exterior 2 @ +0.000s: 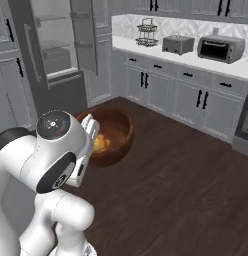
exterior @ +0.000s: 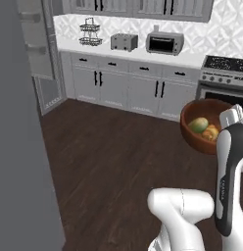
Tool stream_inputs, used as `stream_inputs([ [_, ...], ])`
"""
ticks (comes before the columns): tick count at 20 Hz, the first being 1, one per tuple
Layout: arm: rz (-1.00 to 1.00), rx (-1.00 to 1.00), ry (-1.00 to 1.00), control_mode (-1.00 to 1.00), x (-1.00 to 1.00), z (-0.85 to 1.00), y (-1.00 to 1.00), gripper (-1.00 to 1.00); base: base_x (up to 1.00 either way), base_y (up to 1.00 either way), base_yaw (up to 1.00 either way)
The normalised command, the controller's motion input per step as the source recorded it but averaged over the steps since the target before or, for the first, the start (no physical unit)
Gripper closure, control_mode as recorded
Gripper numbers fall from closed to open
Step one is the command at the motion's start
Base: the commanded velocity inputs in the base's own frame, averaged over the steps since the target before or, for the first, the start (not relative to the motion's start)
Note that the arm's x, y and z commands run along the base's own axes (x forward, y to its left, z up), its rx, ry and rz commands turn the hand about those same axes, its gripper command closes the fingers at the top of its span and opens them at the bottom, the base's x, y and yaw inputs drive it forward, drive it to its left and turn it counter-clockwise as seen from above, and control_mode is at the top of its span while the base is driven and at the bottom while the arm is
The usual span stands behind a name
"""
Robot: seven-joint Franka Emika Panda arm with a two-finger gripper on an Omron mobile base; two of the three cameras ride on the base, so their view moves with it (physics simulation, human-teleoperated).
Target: Pick the chicken drumstick and cucumber from their plates and place them in the bowl. Then put the bowl in the fridge.
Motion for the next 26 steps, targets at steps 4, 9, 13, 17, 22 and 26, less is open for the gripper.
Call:
stream_inputs([
  [4, 0.0, 0.0, 0.0, 1.0, 0.0, 0.0, 0.0, 1.0, 1.0, -0.68, 0.41],
  [9, 0.0, 0.0, 0.0, 1.0, 0.0, 0.0, 0.0, 1.0, 1.0, -0.69, 0.41],
  [13, 0.0, 0.0, 0.0, 1.0, 0.0, 0.0, 0.0, 1.0, 1.0, -0.6, 0.5],
  [17, 0.0, 0.0, 0.0, 1.0, 0.0, 0.0, 0.0, 1.0, 1.0, -0.65, 0.54],
  [22, 0.0, 0.0, 0.0, 1.0, 0.0, 0.0, 0.0, 1.0, 1.0, -0.76, 0.52],
  [26, 0.0, 0.0, 0.0, 1.0, 0.0, 0.0, 0.0, 1.0, 1.0, -0.75, 0.47],
])
